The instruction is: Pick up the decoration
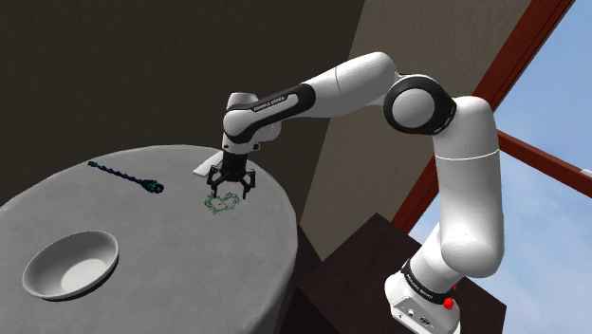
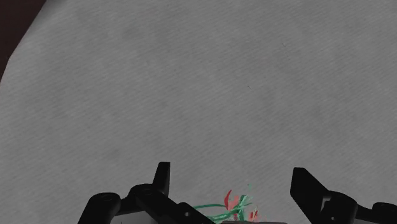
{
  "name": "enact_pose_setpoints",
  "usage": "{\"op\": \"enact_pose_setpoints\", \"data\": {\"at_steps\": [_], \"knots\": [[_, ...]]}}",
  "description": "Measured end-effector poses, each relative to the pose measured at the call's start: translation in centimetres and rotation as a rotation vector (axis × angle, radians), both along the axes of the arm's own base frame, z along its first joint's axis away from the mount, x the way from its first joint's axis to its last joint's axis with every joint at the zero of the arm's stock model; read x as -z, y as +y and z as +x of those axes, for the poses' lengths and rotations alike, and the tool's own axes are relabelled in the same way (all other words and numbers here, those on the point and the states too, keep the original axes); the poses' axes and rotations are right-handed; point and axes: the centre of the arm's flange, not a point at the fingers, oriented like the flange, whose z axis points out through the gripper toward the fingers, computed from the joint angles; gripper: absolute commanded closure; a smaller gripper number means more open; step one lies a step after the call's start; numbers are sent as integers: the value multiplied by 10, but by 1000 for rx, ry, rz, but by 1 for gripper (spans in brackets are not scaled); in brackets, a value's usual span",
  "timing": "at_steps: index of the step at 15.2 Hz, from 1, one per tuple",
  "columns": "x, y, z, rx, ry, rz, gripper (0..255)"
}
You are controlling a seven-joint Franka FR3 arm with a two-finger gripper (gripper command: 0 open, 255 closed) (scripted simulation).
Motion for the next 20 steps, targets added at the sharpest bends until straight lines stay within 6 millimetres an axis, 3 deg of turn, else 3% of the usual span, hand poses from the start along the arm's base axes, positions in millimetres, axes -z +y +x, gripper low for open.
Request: {"op": "enact_pose_setpoints", "data": {"at_steps": [7,14,15,20], "knots": [[69,27,52,66,43,18,0],[105,29,55,71,46,19,0],[107,29,55,71,46,19,255],[109,29,55,71,46,19,255]]}}
